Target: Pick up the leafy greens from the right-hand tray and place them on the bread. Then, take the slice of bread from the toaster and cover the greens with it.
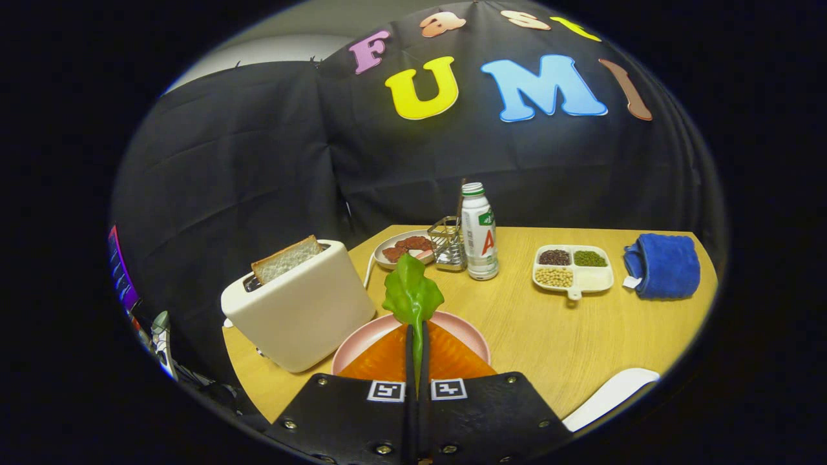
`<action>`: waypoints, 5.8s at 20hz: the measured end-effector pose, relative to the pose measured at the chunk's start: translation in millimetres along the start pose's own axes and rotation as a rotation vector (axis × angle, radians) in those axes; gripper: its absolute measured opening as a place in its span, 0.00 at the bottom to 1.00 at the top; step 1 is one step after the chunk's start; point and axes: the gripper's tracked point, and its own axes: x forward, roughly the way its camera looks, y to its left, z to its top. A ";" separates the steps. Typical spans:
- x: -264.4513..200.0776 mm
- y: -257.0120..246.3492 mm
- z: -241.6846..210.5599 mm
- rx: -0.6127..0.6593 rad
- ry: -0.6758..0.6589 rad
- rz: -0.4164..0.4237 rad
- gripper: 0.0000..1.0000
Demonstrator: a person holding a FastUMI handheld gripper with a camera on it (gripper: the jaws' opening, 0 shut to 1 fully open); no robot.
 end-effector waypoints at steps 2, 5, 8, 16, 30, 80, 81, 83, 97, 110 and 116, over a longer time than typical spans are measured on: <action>11.8 14.7 -4.8 0.001 0.024 0.031 0.01; 27.9 30.4 -14.6 -0.008 0.065 0.062 0.00; 43.0 29.7 -37.6 -0.020 0.135 0.056 0.01; 54.9 2.5 -51.8 -0.085 0.168 -0.048 0.01; 53.9 12.1 -55.6 -0.249 0.153 -0.081 0.97; 90.7 195.2 47.4 -0.159 -0.154 -0.032 0.01; 89.3 194.3 48.5 -0.140 -0.154 -0.018 0.02; 86.6 192.1 55.0 -0.105 -0.162 0.008 0.02; -13.8 100.4 122.6 0.035 -0.383 -0.080 0.01; -15.4 -9.0 -0.8 -0.091 -0.120 -0.547 0.02; 23.0 24.2 -26.8 -0.076 -0.068 -0.462 0.01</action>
